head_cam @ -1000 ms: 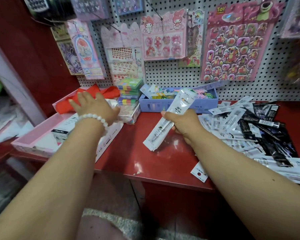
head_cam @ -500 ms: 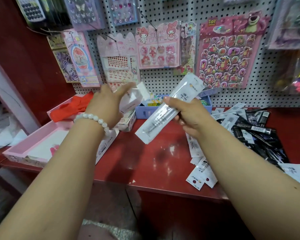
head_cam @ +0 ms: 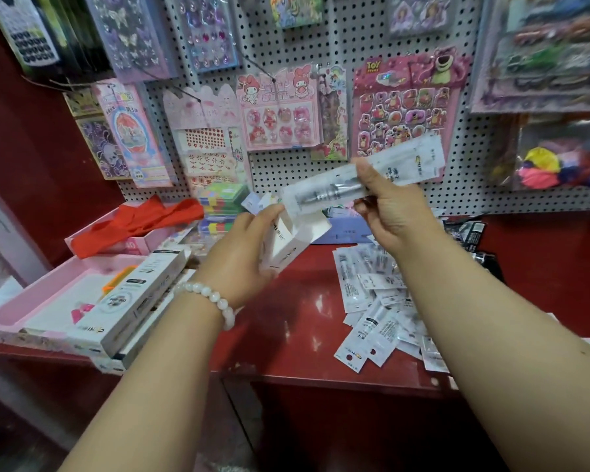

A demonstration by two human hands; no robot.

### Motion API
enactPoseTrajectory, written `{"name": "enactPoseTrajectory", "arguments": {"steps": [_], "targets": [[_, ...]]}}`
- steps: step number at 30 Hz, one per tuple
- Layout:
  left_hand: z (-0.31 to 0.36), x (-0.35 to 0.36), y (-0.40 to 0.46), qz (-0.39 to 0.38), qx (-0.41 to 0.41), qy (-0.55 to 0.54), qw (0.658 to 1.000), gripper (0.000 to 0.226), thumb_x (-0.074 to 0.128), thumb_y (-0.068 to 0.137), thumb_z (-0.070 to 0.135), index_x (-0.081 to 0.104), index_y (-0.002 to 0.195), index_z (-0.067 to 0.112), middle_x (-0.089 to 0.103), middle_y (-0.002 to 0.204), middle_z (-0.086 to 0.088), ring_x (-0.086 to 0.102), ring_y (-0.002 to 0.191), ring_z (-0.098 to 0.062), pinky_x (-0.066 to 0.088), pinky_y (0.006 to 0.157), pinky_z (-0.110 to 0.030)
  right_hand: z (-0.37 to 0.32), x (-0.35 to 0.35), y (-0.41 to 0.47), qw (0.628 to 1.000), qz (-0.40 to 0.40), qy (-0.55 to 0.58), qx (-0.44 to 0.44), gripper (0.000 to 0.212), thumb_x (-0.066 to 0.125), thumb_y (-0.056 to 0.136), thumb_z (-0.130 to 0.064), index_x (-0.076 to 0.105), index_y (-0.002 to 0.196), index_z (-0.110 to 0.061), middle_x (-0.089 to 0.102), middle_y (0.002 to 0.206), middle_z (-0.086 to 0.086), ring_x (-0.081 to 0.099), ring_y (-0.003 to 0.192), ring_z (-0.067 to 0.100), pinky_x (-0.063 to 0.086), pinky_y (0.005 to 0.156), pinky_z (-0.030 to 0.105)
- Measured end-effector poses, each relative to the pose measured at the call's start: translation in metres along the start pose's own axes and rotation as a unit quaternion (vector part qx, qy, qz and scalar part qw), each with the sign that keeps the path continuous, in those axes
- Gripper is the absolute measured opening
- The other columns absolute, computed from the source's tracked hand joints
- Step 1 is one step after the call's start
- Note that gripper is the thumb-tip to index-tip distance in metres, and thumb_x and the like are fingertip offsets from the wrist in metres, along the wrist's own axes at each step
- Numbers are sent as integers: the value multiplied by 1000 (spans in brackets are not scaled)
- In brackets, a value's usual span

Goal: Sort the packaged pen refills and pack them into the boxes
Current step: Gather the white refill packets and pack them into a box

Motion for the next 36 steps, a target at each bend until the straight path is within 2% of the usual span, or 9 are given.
{"name": "enactPoseTrajectory", "arguments": {"steps": [4,9,13,17,20,25,28,31,36], "targets": [[-4,7,-3,-5,-25,-23,999,99,76,72,20,13,145,42,37,131,1,54,103,-21,47,87,-36,2,-1,0,994,-67,-87,-20,39,79,54,-32,65,79,-5,63,68,3,45,55,14,41,46,17],[3,9,-4,-7,-19,-21,1000,97,75,72,19,16,144,43,39,121,3,52,98,-20,47,82,-33,8,15,-3,966,-184,-180,-35,23,73,66,-21,64,83,-7,70,68,-2,57,61,11,41,48,20],[20,12,-3,5,10,-34,999,97,74,71,17,17,144,46,37,113,7,54,94,-20,49,80,-34,31,26,-8,933,-220,-286,0,24,74,76,-15,67,98,-11,73,92,2,68,81,12,55,70,26],[13,13,-8,20,-7,-18,1000,95,73,72,19,17,144,45,40,119,4,53,101,-21,48,79,-33,33,17,-2,939,-128,-321,9,56,66,76,-57,58,117,-19,66,111,-2,61,95,9,48,88,33],[6,12,-10,26,-25,-16,999,96,73,71,23,15,144,46,40,121,4,53,102,-20,48,78,-33,10,25,-8,938,-103,-317,-94,29,50,94,-42,57,111,-20,60,104,-6,54,87,3,41,80,25],[12,9,-8,41,-25,-8,999,95,72,72,23,15,145,46,40,116,3,54,98,-21,50,77,-35,42,33,-14,840,-169,-505,-104,68,18,78,-82,68,99,-42,51,116,-3,41,124,20,27,111,42],[11,13,-7,31,-31,-17,999,96,71,72,23,13,145,47,40,118,2,53,98,-22,50,79,-36,35,22,-8,874,-148,-453,-97,67,10,71,-88,65,94,-56,46,132,-7,31,134,17,16,116,47],[12,14,-4,38,-22,3,999,93,70,74,21,17,147,42,42,122,-1,52,103,-24,50,82,-40,33,23,-14,863,-194,-461,-75,66,9,85,-72,65,106,-44,44,142,-7,24,136,9,13,114,42],[-14,36,12,39,-62,89,993,76,68,75,17,33,143,26,50,123,-12,50,112,-35,47,87,-44,5,-40,-1,907,-62,-415,-32,70,8,95,-60,66,115,-26,53,136,-1,44,124,15,25,102,36]]}}
Point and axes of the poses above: each hand's wrist, its own y-axis towards the middle knuckle, its own x-axis out of the palm, z = x × y, the point moved 9 cm from there along y, towards the middle knuckle
